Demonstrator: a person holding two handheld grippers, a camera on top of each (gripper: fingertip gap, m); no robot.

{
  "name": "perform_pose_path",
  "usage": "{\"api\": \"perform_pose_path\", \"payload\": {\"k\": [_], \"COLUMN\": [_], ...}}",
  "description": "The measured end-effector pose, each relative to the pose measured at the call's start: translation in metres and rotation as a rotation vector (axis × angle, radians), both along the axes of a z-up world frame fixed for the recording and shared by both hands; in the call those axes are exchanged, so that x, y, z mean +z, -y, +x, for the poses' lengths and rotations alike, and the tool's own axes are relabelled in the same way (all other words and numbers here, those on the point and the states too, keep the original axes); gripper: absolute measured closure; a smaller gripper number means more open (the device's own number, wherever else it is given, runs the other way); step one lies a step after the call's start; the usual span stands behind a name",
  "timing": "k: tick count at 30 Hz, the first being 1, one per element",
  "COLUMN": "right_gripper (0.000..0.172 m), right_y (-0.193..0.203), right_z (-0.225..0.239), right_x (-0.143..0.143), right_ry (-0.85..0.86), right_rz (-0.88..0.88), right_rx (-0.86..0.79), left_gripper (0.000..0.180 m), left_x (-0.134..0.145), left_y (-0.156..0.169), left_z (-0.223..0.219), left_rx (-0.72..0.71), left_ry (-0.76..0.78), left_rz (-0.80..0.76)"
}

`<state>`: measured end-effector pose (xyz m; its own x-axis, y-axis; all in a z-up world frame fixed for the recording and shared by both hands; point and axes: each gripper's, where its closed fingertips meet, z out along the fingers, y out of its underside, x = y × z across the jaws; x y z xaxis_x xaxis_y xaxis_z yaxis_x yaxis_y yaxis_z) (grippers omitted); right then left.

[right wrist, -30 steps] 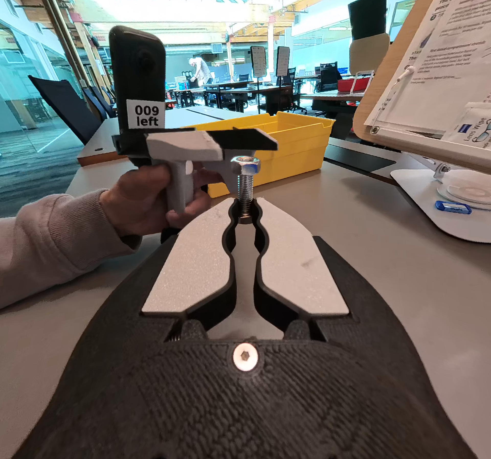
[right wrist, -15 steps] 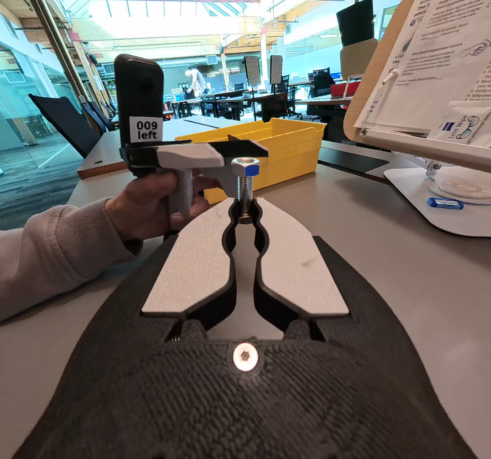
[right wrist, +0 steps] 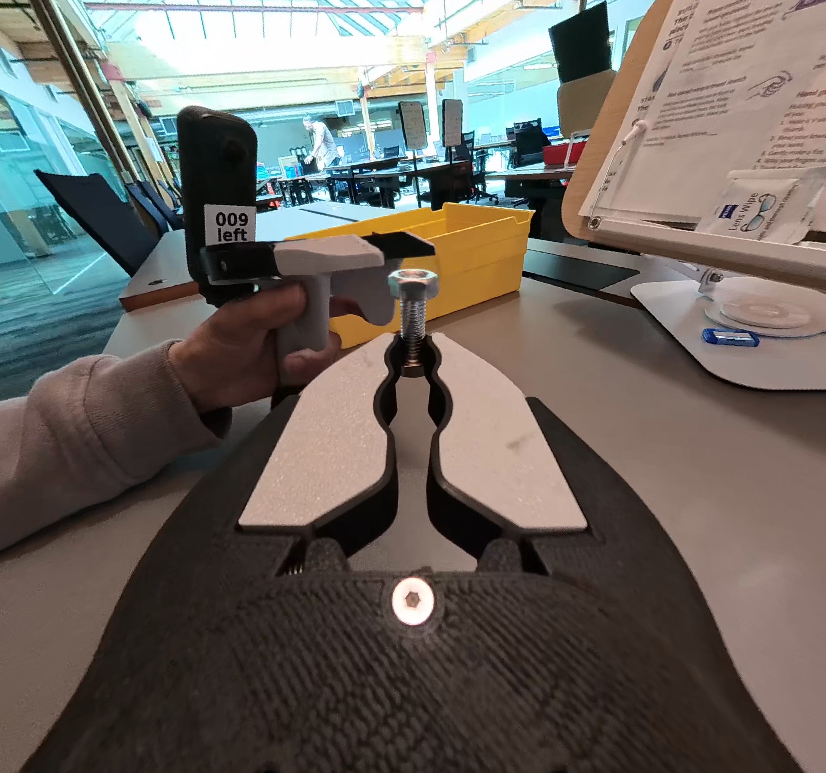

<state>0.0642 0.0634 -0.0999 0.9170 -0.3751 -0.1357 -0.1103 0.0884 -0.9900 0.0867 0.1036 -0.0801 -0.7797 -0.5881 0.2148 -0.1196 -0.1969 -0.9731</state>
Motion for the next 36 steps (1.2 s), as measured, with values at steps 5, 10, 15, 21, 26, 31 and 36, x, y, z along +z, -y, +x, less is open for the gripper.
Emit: {"api": "perform_pose_path", "payload": {"k": [5,10,15,21,26,31,36], "right_gripper": [0.163,0.163,0.163,0.163,0.163,0.163,0.163], "right_y": [-0.006,-0.009,-0.005,-0.003,-0.008,-0.006,0.001], "right_z": [-0.004,-0.007,-0.002,-0.002,-0.005,-0.002,0.003], "right_x": [-0.002,-0.004,-0.005,-0.001,-0.005,-0.005,-0.001], "right_ry": [0.011,0.017,-0.002,0.000,0.017,-0.001,-0.043], "right_rz": [-0.020,-0.030,-0.026,-0.005,-0.040,-0.030,0.020], "right_rx": [0.014,0.023,0.001,0.006,0.012,0.001,-0.007], "left_gripper": [0.134,0.134,0.130,0.134,0.131,0.130,0.136], "left_x": [0.008,-0.001,-0.006,-0.004,0.001,-0.007,-0.007], "left_y": [0.023,0.043,0.025,0.007,0.041,0.036,0.001], "left_z": [-0.013,-0.015,-0.005,-0.002,-0.017,-0.009,0.006], "left_rx": [-0.100,-0.121,-0.051,-0.017,-0.134,-0.078,0.046], "left_ry": [0.008,-0.002,-0.021,-0.012,0.000,-0.025,-0.047], "left_rz": [-0.067,-0.003,0.027,0.016,-0.015,0.012,-0.010]}}
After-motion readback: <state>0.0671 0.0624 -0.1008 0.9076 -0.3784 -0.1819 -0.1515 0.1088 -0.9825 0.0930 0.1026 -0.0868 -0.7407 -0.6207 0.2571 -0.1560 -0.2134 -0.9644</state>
